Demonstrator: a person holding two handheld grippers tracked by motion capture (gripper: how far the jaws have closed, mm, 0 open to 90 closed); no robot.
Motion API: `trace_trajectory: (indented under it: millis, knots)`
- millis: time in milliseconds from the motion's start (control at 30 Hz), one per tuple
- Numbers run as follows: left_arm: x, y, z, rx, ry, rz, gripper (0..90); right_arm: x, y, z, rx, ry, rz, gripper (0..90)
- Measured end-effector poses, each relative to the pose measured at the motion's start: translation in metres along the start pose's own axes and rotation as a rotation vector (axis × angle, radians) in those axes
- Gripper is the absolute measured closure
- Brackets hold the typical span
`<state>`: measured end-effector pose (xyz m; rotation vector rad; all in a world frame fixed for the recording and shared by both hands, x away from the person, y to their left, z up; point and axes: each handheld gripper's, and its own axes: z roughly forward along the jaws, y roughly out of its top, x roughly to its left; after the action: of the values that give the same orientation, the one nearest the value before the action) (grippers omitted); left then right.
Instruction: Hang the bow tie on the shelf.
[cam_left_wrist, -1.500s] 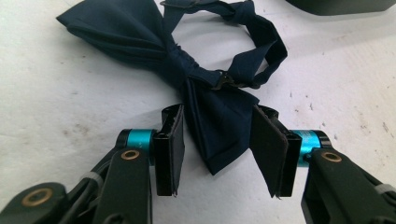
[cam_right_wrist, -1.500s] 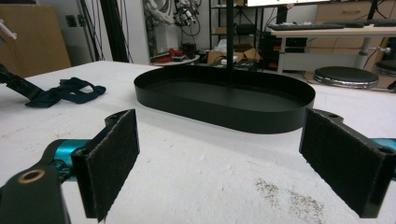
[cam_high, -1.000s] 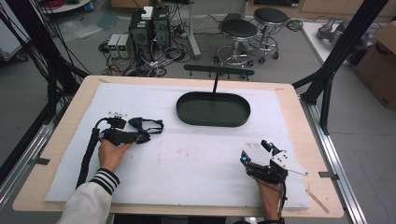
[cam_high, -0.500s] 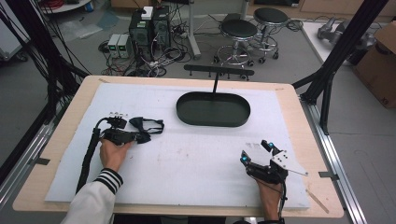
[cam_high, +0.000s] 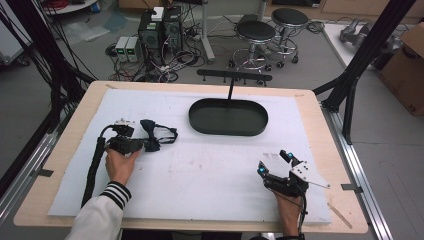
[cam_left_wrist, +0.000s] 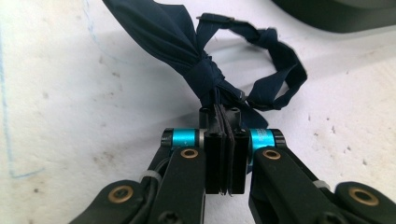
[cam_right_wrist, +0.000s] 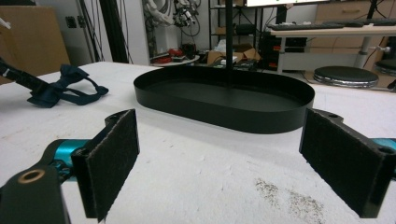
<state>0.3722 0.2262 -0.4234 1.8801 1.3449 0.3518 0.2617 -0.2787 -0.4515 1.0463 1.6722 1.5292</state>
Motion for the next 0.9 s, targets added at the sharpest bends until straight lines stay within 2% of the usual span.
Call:
trace_trajectory:
  millis: [267, 533, 600, 767, 900]
  knots:
    - [-0.001, 0.002, -0.012, -0.099, -0.011, 0.056, 88.2, 0.001, 0.000, 0.000, 0.003, -0.002, 0.000, 10.9]
    - [-0.003, 0.005, -0.020, -0.189, -0.039, 0.081, 88.3, 0.000, 0.000, 0.000, 0.001, 0.000, -0.002, 10.9]
    - [-0.007, 0.009, -0.022, -0.198, -0.038, 0.116, 88.3, 0.000, 0.000, 0.000, 0.001, -0.001, -0.002, 10.9]
    - [-0.017, 0.025, -0.029, -0.252, -0.106, 0.118, 88.3, 0.000, 0.000, 0.000, 0.002, -0.001, 0.001, 10.9]
    - [-0.028, 0.037, -0.033, -0.287, -0.124, 0.150, 88.3, 0.000, 0.000, 0.000, 0.002, 0.000, 0.004, 11.0]
